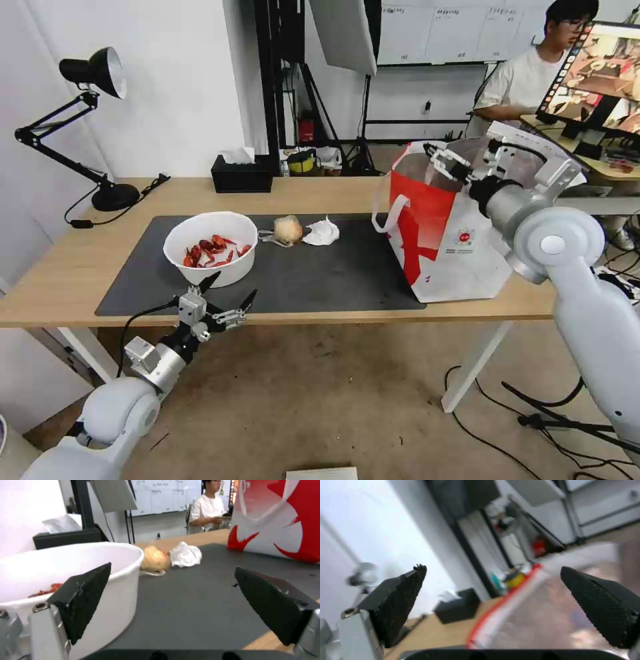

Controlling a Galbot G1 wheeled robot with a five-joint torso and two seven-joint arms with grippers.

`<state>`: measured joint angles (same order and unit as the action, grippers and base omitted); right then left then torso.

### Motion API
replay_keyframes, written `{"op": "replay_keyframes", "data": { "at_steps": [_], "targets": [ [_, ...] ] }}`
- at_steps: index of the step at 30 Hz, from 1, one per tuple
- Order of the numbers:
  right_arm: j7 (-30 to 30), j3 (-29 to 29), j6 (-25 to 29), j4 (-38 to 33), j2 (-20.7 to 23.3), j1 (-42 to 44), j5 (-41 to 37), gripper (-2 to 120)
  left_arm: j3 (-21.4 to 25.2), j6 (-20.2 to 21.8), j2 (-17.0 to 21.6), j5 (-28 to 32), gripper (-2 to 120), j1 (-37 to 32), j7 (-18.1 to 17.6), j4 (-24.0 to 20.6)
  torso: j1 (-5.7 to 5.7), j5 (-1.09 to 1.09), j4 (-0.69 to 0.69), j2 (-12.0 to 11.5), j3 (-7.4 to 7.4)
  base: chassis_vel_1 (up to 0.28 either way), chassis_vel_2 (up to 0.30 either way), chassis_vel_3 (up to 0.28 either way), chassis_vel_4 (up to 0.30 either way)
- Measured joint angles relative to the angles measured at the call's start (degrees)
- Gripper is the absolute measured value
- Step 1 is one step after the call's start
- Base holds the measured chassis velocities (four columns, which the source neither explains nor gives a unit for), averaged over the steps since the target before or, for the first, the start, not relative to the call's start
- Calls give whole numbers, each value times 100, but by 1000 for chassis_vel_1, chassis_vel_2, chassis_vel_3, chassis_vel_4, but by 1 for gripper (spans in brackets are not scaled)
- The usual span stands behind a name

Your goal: Pick up the trash from the table and place it into the takeout bag.

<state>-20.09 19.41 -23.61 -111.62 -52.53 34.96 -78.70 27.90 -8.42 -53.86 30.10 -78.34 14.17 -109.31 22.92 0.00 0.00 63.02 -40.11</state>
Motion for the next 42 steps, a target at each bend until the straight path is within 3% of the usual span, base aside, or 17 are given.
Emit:
{"op": "replay_keyframes", "data": {
  "at_steps": [8,11,15,23,31,42],
  "targets": [
    [1197,-154,112,-255,126,220,722,100,124,-22,9,16,100,-33,5,0,0,0,0,0,0,0,0,0,0],
    [2249,-190,395,-408,343,723,1775,100,238,-68,-22,13,100,-111,17,1,0,2,0,0,0,0,0,0,0],
    [2922,-146,647,-552,546,1251,2472,100,352,-102,-44,3,100,-196,26,4,0,1,-1,0,0,0,0,0,0],
    [3209,127,1164,-726,708,2607,3365,100,571,-217,-182,-104,100,-474,30,2,0,1,-1,0,1,0,0,0,0],
    [3099,284,1557,-716,466,3695,3848,100,705,-273,-360,-316,100,-772,29,6,0,0,-1,1,1,0,0,0,0],
    [2701,228,1689,-718,182,4314,4019,100,845,-274,-481,-491,100,-1109,18,-54,-1,0,-1,0,0,0,0,0,0]
  ]
}}
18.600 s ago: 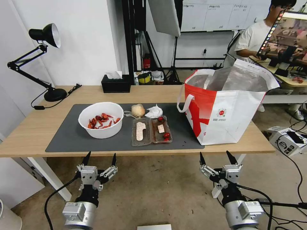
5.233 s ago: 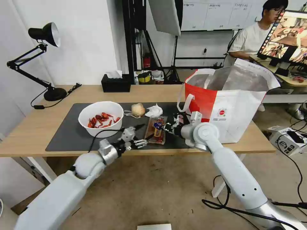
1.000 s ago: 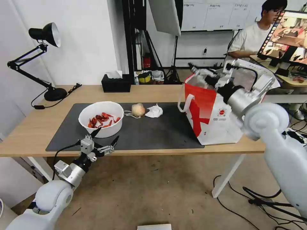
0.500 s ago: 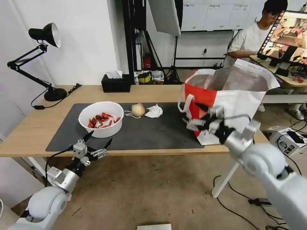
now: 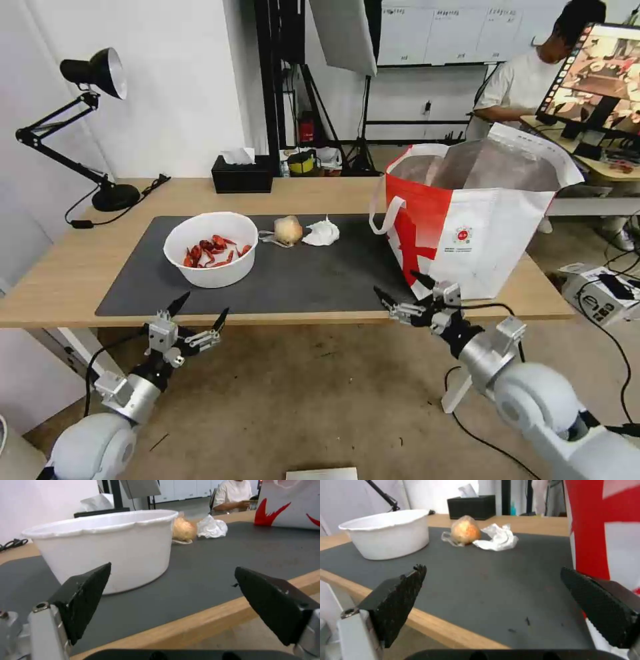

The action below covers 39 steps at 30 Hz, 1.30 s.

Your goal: Pick up the trash from the table and place it into the takeout bag.

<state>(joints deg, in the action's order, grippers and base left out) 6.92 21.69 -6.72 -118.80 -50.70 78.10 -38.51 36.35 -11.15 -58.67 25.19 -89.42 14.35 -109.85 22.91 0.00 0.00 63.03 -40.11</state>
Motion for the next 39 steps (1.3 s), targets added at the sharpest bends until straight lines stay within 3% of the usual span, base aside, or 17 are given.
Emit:
{"op": "replay_keyframes", "data": {
  "at_steps": [16,39],
  "targets": [
    [-558,122,354,-289,-432,888,374,100,330,-19,-368,-146,100,-350,-20,-17,0,0,0,0,0,0,0,0,0],
    [-659,81,392,-343,-709,1149,563,100,474,-84,-507,-250,100,-571,-90,-28,0,0,0,0,0,0,0,0,0]
  ]
}}
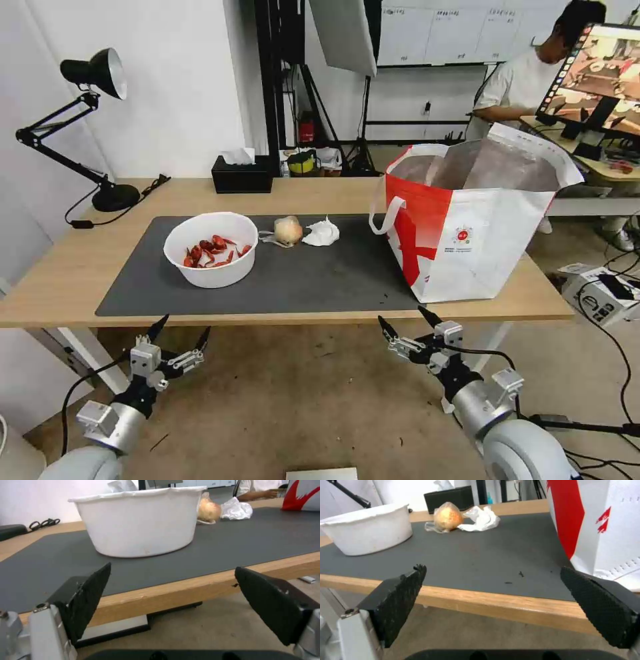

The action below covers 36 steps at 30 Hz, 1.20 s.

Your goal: Pick up the trash from the table and place it into the takeout bag.

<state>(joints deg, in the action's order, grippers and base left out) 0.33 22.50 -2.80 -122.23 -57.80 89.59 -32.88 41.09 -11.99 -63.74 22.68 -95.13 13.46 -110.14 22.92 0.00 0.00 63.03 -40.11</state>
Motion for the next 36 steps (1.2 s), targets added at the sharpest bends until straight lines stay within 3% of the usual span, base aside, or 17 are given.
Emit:
{"op": "replay_keyframes", "data": {
  "at_steps": [12,20,26,31,36],
  "targets": [
    [-86,-78,-41,19,25,-119,-19,100,-26,-103,-6,-86,100,-20,-16,39,0,0,0,0,0,0,0,0,0],
    [-344,-426,-150,-73,219,-559,-230,100,-119,-106,14,-85,100,88,-43,61,1,0,0,-1,0,0,0,0,0],
    [-606,-1144,-495,-63,444,-1450,-382,100,-97,-108,14,-80,100,48,-63,16,1,0,1,-1,0,0,0,0,0],
    [-855,-1631,-763,116,462,-2092,-445,100,-72,-109,14,-79,100,16,-72,-24,1,-1,0,-1,0,0,0,0,0],
    [-1329,-2509,-1010,548,329,-3118,-641,100,-57,-113,3,-92,100,6,-79,-36,1,-1,0,-1,-1,0,0,0,0]
  ]
}}
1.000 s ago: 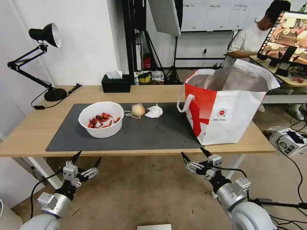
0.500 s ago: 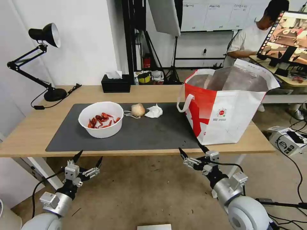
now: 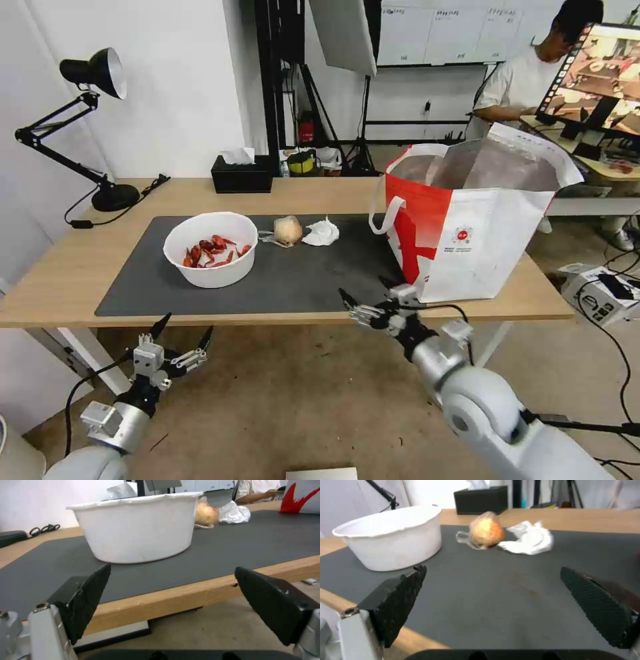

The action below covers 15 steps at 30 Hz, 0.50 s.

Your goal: Pick up the trash from the table and place it into the takeout bag.

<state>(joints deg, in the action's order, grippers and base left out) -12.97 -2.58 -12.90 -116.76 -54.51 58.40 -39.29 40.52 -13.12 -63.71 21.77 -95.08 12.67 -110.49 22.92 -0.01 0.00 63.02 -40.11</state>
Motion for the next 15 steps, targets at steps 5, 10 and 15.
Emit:
{"op": "replay_keyframes", "data": {
  "at_steps": [5,10,15],
  "targets": [
    [-617,-798,-438,460,-325,-1123,-583,100,14,-17,-112,-107,100,-70,5,-82,0,0,0,0,0,0,0,0,0],
    [-1146,-1316,-644,976,-619,-2189,-1055,100,-9,-22,-207,-220,100,-88,7,-89,0,-1,1,0,0,0,0,0,0],
    [-1591,-1598,-855,1567,-956,-2946,-1309,100,17,-42,-203,-224,100,-69,8,-89,0,0,0,0,0,0,0,0,0]
  ]
}}
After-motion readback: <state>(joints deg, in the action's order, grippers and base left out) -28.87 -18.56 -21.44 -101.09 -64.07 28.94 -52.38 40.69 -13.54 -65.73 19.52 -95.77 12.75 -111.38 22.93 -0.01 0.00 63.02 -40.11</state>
